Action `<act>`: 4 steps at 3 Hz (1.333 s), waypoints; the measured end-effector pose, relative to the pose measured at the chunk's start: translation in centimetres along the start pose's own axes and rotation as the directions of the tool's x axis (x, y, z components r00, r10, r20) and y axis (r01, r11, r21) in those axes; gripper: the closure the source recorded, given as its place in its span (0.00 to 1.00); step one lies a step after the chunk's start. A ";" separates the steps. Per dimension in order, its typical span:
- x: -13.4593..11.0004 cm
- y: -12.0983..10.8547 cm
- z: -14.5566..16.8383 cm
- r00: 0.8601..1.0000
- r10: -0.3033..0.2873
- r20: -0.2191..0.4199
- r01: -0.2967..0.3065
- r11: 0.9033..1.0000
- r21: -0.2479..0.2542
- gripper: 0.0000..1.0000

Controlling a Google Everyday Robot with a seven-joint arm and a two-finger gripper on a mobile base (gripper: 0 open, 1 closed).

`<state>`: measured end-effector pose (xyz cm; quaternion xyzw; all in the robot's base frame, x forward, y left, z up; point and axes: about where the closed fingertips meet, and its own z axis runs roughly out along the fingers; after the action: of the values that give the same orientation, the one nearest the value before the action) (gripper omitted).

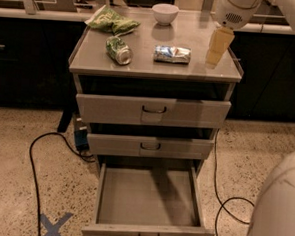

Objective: Place redbull can into bottom drawer

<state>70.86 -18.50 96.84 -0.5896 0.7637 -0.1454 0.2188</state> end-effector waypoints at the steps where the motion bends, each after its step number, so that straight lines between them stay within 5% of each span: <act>1: -0.5 0.0 0.8 1.000 -0.019 0.009 0.019 1.000 -0.010 0.00; 4: -8.2 -2.9 9.7 0.984 -0.073 0.159 0.088 0.992 -0.090 0.00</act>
Offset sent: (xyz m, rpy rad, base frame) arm 0.0731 0.0408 -0.0137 0.0728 0.0400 0.1460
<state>79.88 -10.98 91.24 -0.6397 0.7259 -0.0705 0.2429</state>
